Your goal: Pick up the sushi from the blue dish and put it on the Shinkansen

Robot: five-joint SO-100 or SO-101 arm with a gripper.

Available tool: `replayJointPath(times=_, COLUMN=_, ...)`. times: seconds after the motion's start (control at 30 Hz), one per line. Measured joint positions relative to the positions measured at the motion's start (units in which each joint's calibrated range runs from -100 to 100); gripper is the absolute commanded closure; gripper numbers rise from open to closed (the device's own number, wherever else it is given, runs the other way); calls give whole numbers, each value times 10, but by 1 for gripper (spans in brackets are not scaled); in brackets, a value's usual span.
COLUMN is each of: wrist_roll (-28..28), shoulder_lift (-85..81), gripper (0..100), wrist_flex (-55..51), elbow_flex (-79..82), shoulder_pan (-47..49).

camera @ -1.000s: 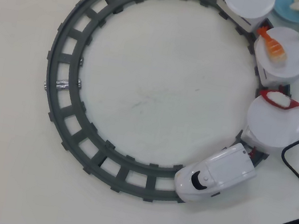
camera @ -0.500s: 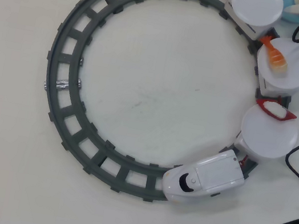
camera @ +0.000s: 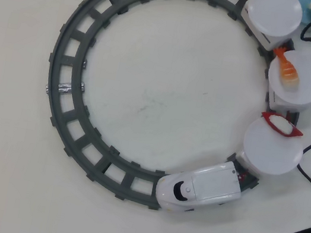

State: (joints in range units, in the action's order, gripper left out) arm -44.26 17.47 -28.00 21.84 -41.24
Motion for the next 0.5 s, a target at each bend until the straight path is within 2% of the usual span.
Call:
replayJointPath(times=0.3, wrist_roll=5, shoulder_lift=-29, gripper=98, wrist_flex=-8, elbow_flex=1, shoulder_pan=-6)
replayJointPath(times=0.5, wrist_roll=18, shoulder_lift=-156, gripper=98, wrist_flex=-7, elbow_flex=66, shoulder_pan=-3)
